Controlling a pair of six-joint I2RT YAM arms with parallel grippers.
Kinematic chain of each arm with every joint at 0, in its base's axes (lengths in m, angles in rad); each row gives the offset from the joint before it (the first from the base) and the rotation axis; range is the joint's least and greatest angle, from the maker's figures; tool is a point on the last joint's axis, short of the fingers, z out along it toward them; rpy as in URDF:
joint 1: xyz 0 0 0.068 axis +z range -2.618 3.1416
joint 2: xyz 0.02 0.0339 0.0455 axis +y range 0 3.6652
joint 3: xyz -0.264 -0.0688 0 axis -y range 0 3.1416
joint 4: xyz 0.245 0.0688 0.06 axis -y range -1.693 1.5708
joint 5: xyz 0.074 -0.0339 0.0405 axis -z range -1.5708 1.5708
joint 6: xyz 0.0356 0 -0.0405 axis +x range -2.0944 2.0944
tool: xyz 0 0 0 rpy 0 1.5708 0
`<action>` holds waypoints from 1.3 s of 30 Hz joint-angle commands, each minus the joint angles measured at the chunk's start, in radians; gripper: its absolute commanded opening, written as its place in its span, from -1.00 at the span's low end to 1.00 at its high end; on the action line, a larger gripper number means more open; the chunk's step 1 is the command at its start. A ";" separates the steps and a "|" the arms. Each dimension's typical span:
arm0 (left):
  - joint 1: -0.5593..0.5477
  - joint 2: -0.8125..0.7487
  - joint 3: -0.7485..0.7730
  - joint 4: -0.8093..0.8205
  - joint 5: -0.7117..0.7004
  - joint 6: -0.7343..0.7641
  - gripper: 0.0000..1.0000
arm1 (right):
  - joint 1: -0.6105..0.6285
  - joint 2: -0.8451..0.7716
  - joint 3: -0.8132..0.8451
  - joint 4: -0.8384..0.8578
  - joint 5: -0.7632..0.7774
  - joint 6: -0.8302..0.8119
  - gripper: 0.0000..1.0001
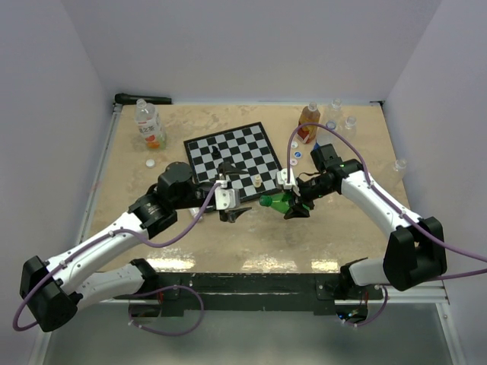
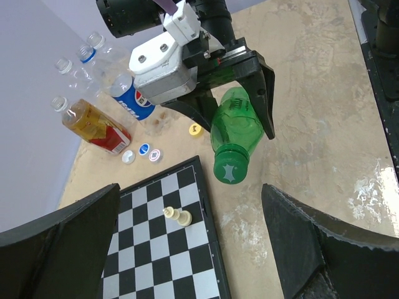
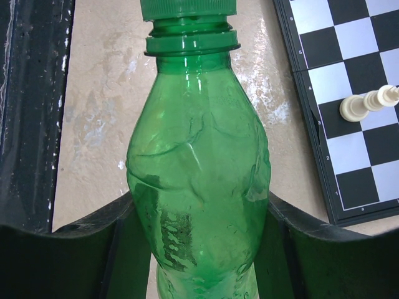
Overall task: Unscrew the bottle caps
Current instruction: Unscrew the bottle cap from the plastic bottle.
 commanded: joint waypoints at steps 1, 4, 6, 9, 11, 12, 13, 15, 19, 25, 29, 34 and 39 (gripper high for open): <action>0.003 0.009 0.001 0.026 0.040 0.052 0.99 | -0.002 0.006 0.022 -0.008 -0.012 -0.019 -0.93; 0.003 0.015 -0.001 0.019 0.042 0.075 0.99 | -0.003 0.009 0.022 -0.008 -0.012 -0.019 -0.93; 0.003 0.023 -0.004 0.010 0.043 0.105 0.99 | -0.002 0.009 0.022 -0.008 -0.012 -0.018 -0.93; 0.002 0.034 -0.004 -0.002 0.046 0.151 0.99 | -0.002 0.012 0.022 -0.007 -0.010 -0.019 -0.94; 0.002 0.043 -0.007 0.001 0.046 0.174 0.99 | -0.002 0.015 0.023 -0.008 -0.012 -0.019 -0.94; 0.002 0.051 -0.007 0.006 0.046 0.185 0.99 | -0.002 0.014 0.024 -0.008 -0.010 -0.019 -0.94; 0.002 0.060 -0.005 0.012 0.046 0.188 0.99 | 0.000 0.015 0.024 -0.008 -0.010 -0.019 -0.94; 0.002 0.083 0.004 0.024 0.055 0.194 0.99 | 0.000 0.015 0.024 -0.008 -0.009 -0.019 -0.93; 0.002 0.137 0.026 0.062 0.078 0.188 0.98 | 0.000 0.015 0.024 -0.010 -0.010 -0.019 -0.94; -0.003 0.206 0.032 0.151 0.155 0.125 0.87 | -0.002 0.012 0.022 -0.010 -0.010 -0.021 -0.93; -0.005 0.252 0.048 0.161 0.181 0.095 0.69 | 0.000 0.012 0.024 -0.010 -0.009 -0.021 -0.94; -0.006 0.279 0.058 0.164 0.210 0.059 0.42 | 0.000 0.014 0.025 -0.010 -0.009 -0.021 -0.93; -0.011 0.313 0.067 0.170 0.229 0.023 0.15 | 0.000 0.014 0.024 -0.010 -0.009 -0.021 -0.93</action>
